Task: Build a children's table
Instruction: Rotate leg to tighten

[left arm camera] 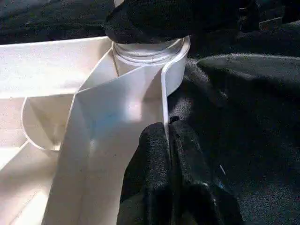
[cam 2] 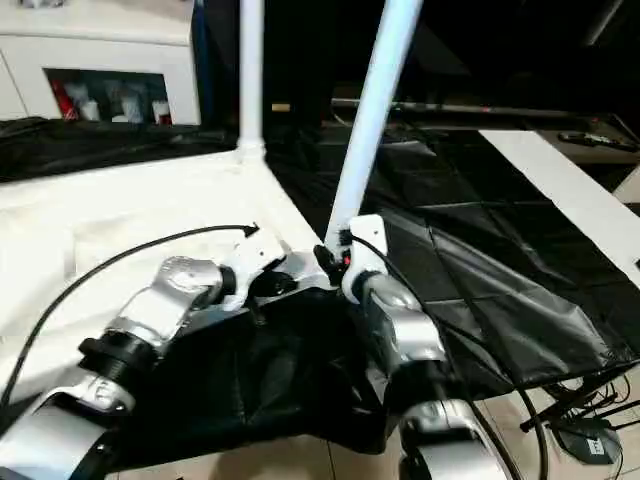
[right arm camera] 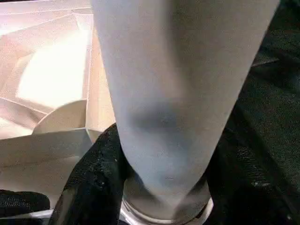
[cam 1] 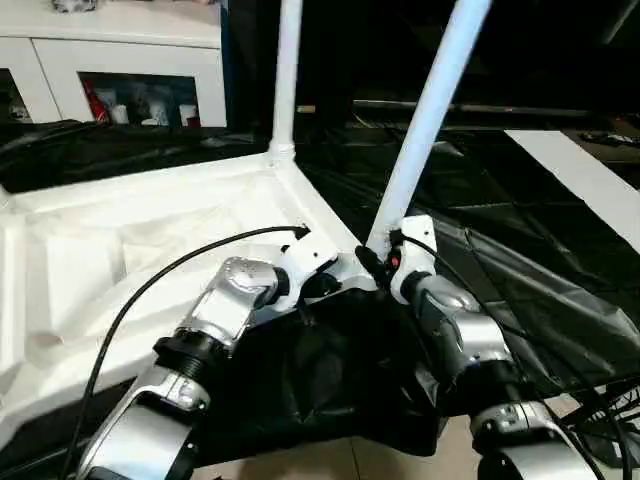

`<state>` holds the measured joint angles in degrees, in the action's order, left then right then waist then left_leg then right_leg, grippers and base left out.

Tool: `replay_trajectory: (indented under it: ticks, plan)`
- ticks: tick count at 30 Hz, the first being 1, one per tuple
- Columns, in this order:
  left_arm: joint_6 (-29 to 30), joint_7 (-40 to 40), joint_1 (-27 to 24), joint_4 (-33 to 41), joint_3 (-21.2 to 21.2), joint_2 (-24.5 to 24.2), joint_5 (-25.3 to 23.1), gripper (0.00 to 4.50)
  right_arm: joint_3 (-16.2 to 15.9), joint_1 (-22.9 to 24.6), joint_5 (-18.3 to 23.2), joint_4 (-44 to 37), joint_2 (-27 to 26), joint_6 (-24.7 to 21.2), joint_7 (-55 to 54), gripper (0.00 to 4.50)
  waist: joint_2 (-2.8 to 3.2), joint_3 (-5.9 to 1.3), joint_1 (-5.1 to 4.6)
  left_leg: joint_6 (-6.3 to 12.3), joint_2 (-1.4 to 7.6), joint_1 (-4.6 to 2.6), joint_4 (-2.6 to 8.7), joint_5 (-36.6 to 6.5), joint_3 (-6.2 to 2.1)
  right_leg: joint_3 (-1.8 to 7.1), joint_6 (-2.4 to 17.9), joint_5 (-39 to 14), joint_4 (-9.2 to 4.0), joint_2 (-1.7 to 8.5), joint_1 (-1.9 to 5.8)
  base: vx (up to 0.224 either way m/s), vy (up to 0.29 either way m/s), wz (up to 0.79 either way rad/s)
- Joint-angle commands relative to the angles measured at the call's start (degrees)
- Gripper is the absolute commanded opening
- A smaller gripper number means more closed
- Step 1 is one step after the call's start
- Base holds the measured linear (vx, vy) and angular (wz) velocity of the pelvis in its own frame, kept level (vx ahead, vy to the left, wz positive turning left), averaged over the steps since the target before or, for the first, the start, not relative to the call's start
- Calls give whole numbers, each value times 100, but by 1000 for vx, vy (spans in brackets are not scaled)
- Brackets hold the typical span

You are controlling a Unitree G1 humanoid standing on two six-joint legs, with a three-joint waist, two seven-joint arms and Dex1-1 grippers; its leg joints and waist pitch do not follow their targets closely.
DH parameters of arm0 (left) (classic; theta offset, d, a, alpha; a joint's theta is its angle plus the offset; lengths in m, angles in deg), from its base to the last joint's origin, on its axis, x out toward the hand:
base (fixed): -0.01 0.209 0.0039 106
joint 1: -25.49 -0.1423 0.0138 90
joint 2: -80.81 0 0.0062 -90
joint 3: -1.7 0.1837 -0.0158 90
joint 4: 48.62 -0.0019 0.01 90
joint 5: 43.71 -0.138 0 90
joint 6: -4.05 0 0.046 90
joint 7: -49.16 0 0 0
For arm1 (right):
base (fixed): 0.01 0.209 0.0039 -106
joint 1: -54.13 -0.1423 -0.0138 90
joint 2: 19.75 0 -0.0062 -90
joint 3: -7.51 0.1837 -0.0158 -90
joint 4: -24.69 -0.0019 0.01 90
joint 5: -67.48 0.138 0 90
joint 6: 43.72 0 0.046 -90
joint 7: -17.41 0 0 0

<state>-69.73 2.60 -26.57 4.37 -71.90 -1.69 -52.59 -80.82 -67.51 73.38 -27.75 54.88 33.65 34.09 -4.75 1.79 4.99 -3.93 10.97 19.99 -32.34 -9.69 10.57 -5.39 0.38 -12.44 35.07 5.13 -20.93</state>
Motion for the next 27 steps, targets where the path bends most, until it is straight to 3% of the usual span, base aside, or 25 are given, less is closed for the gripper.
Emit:
replay_trajectory:
  ticks: [1,3,6,10,11,17,21,27]
  plan:
    - [-162,-374,34,-24,541,543,123,0,-398,-89,128,225,-460,-168,418,275,127,-212,-6,-294,308,-65,454,-2069,-169,365,776,-1697,-553,450,76,0,0,0]
    - [-268,-488,46,-82,493,356,120,0,-389,-6,247,40,-293,-195,783,289,125,-216,2,-220,302,-53,446,-1937,-154,368,829,-1519,-540,444,90,0,0,0]
    - [-368,-785,25,-73,433,83,144,0,-652,185,186,-319,132,-217,1442,321,113,-228,18,-110,304,-30,431,-1676,-139,366,866,-1190,-511,433,129,0,0,0]
    - [-577,-1365,-61,26,418,-343,197,0,-908,504,283,-968,855,-227,2646,326,94,-256,58,108,297,2,383,-1158,-121,358,1023,-370,-421,419,214,0,0,0]
    - [-613,-1570,-96,108,417,-469,248,0,-946,589,374,-1171,1066,-249,2997,326,102,-247,55,235,295,4,377,-1005,-108,359,1156,-55,-385,420,200,0,0,0]
    - [-746,-2801,-381,731,431,-960,724,0,-1070,841,695,-1893,1689,-370,4122,326,127,-241,79,282,328,-9,371,-1038,-105,353,1319,-212,-378,436,201,0,0,0]
    - [-877,-3191,-470,800,515,-1251,739,0,-1156,1014,905,-2309,1959,-516,4676,326,130,-229,97,339,324,-10,364,-967,-89,356,1362,-127,-361,419,187,0,0,0]
    - [-940,-3426,-488,784,505,-1419,733,0,-1382,1184,1032,-2601,2241,-816,5179,275,143,-218,172,167,335,-43,373,-1159,-79,359,1326,-497,-390,437,157,0,0,0]
